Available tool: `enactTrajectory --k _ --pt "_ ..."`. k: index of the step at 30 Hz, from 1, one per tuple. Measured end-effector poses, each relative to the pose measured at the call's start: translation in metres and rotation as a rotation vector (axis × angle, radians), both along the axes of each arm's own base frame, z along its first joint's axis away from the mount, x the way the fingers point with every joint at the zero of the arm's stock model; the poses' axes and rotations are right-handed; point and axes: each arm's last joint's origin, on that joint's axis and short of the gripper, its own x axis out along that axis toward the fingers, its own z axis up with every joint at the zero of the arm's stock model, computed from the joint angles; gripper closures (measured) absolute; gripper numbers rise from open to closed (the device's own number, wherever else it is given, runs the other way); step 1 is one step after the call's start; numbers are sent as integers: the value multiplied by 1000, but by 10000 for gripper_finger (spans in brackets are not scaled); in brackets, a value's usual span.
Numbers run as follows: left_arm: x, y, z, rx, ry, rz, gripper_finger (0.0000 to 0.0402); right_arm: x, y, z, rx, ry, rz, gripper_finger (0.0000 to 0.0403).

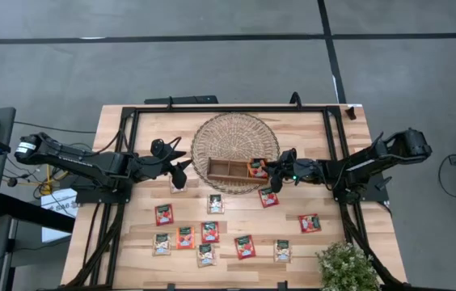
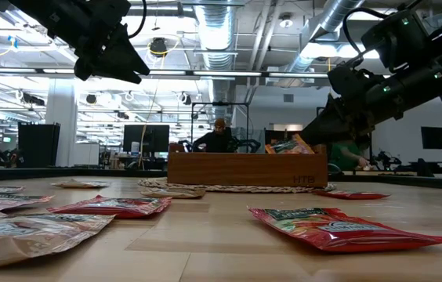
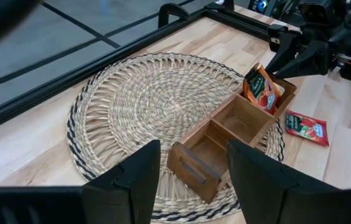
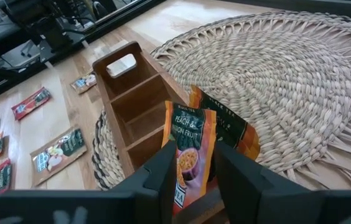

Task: Pick & Place Tea
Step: Put the orange tea bag into the right section of the wooden organizer

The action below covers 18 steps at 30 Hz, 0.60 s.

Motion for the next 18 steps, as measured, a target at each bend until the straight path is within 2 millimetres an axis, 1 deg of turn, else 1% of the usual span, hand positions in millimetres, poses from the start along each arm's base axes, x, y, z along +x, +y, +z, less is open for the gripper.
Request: enactTrajectory --k 6,14,18 --pt "0 0 0 0 0 0 225 -1 1 5 14 -14 31 310" --pt "0 0 0 0 0 0 225 -14 0 12 11 53 28 310" --pt "0 0 0 0 0 0 225 -17 0 23 -21 21 36 310"
